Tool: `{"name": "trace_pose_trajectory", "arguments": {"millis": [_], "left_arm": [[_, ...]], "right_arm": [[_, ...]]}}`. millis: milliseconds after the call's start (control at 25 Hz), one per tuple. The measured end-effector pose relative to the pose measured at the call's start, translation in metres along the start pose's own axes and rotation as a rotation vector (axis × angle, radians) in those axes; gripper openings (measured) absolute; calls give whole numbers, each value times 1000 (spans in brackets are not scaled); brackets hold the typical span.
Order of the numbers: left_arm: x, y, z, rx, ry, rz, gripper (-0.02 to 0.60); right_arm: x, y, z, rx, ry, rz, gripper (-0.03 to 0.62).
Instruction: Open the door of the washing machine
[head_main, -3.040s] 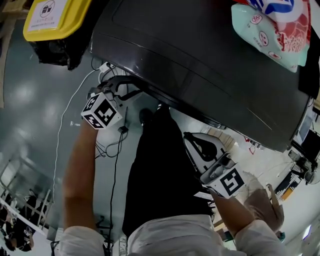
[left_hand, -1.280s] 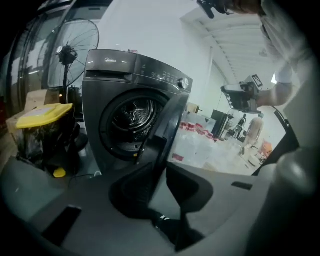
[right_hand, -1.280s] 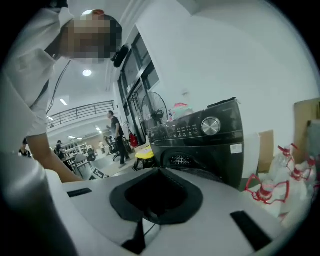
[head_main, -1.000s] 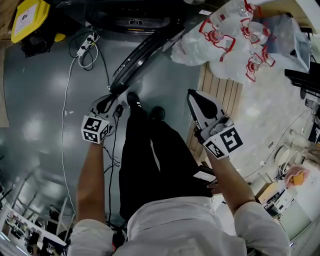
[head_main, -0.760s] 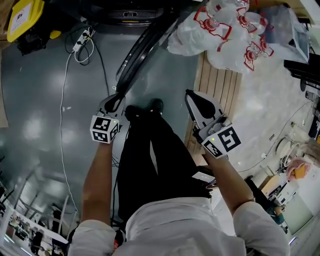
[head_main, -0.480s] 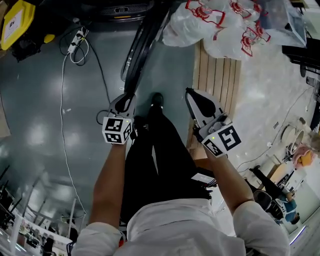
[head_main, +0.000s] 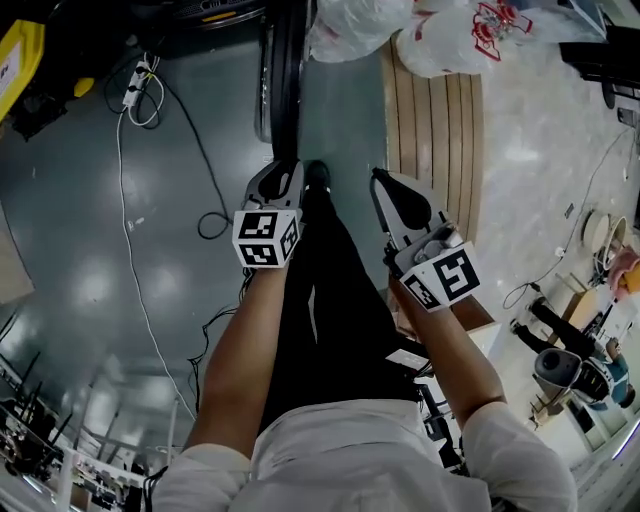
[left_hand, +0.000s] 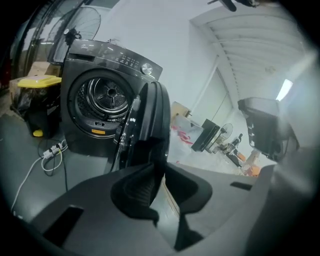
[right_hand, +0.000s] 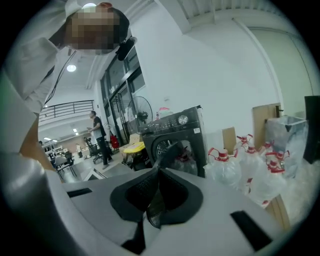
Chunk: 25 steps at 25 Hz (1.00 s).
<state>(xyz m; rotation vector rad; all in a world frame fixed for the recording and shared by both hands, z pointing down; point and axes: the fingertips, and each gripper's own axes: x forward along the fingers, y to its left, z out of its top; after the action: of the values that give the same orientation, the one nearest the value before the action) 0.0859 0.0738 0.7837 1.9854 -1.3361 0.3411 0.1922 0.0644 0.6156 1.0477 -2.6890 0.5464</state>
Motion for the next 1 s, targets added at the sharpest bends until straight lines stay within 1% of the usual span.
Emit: {"name": "trace_pose_trajectory", "arguments": {"millis": [80,280,560,720,880,1000], "left_arm": [[7,-10,-2,-7,1,-21,75],[28,-42,-5,5,8,-75,75],[57,-84,-6,-31,14,-83,80],[77,-105,-6,-17,17,-122,84],[99,-145,-4,6,27,-152,87],[117,-163,-5,22,62,-179,92]], "right_arm": [[-9,-2,-6,10,-10,-29,32],[-35,-12,-11,40,-50,-101,32],[-73,-20,-22,64,-74,-177,32],[-86,-26,-26,73,-90,-214,32],[-108,-39,-16,60,-122,-233,32],[-111,-40,-16,53,-127,-242,32]]}}
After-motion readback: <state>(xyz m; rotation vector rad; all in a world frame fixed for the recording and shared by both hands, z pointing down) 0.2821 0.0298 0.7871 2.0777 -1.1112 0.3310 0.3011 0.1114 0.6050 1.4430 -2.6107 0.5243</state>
